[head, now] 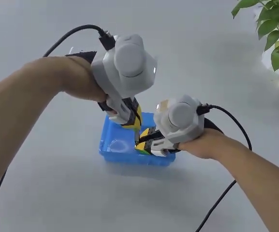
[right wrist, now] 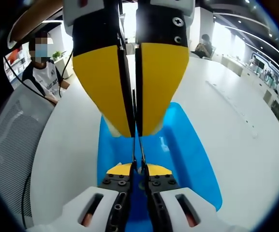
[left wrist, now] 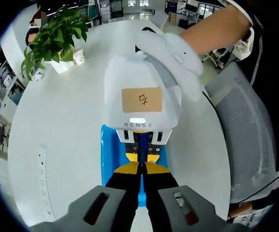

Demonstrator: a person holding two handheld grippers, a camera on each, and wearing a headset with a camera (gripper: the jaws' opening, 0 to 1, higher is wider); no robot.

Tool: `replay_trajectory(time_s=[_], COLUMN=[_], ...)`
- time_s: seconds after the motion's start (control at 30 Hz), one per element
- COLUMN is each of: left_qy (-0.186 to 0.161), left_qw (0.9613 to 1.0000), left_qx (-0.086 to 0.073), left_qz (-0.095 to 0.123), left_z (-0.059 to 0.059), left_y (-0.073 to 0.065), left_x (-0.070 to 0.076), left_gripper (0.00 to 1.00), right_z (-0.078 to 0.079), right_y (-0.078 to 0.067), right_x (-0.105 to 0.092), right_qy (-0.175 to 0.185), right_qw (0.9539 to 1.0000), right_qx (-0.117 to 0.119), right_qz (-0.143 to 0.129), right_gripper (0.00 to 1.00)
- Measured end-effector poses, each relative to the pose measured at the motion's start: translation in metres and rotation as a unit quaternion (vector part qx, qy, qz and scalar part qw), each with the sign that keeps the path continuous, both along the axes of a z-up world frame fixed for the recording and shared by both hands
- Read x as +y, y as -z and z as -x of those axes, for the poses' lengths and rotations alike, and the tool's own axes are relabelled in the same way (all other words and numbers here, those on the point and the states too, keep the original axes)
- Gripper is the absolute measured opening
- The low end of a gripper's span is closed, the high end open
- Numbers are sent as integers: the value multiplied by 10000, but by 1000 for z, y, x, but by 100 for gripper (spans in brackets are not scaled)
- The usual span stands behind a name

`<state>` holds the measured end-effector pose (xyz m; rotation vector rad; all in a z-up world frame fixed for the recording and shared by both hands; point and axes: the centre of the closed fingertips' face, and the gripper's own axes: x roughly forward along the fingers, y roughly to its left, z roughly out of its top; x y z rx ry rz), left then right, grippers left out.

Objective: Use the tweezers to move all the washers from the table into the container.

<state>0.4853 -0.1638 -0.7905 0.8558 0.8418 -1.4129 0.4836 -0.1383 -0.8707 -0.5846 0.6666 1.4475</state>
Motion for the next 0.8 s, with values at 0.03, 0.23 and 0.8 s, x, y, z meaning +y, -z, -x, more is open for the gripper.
replay_trajectory(time_s=[0.03, 0.23, 0.8], left_qy=[1, -9, -82], left_qw=[10000, 10000, 9999], left_qx=[-10, -27, -83], left_qz=[5, 16, 48], left_z=[0, -1, 5], left_y=[0, 0, -17], left_x=[0, -1, 2], left_gripper=[5, 5, 5], right_z=[0, 0, 3], right_y=[0, 0, -18], right_x=[0, 0, 0], right_qy=[-3, 6, 20], right_qw=[10000, 10000, 9998], right_qx=[-8, -19, -198], right_qz=[1, 2, -84], right_gripper=[11, 11, 11])
